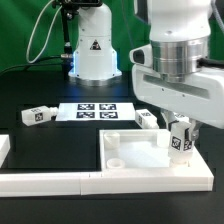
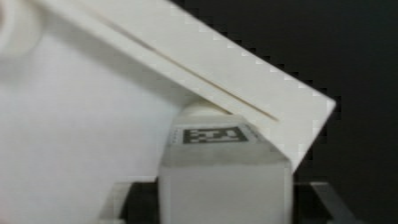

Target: Assemble one leg

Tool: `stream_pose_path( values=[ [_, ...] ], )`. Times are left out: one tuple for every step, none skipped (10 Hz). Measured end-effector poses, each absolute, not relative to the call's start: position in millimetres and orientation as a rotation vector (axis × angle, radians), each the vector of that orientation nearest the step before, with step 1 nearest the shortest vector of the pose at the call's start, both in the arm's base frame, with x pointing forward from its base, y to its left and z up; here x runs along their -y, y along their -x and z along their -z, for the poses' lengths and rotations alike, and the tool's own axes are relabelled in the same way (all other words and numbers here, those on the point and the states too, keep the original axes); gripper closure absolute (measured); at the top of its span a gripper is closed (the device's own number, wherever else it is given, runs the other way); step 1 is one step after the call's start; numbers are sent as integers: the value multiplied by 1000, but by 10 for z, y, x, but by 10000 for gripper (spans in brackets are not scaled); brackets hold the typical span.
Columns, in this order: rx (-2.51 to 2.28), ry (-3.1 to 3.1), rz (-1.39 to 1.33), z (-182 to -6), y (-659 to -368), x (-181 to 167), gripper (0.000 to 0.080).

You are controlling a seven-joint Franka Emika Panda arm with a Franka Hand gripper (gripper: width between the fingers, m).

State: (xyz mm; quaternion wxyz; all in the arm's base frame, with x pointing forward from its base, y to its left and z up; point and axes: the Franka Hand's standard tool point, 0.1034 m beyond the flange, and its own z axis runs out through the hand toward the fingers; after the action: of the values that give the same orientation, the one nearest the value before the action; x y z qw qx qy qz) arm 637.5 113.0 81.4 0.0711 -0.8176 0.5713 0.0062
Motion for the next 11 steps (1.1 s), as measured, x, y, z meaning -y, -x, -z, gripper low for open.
stream_pose_path(
  values=[
    [-1799,2383,-20,-824,-6372,-1129,512],
    [-1854,2332,-33,-823,-6374,-1125,512],
    [-1856,2330,-34,-821,-6372,-1130,512],
    [-1852,2334,-34,-817,-6371,-1132,435],
    [-1851,2335,-34,-816,-6370,-1133,286],
    [-1836,2347,-33,-815,-6369,-1136,193],
    [-1552,2568,-11,-814,-6351,-1129,193],
    [-1261,2736,-4,-825,-6346,-1127,159],
    [-1025,2839,8,-829,-6355,-1140,152],
    [-907,2888,2,-821,-6329,-1175,152],
    [-811,2916,9,-818,-6332,-1163,151]
  ],
)
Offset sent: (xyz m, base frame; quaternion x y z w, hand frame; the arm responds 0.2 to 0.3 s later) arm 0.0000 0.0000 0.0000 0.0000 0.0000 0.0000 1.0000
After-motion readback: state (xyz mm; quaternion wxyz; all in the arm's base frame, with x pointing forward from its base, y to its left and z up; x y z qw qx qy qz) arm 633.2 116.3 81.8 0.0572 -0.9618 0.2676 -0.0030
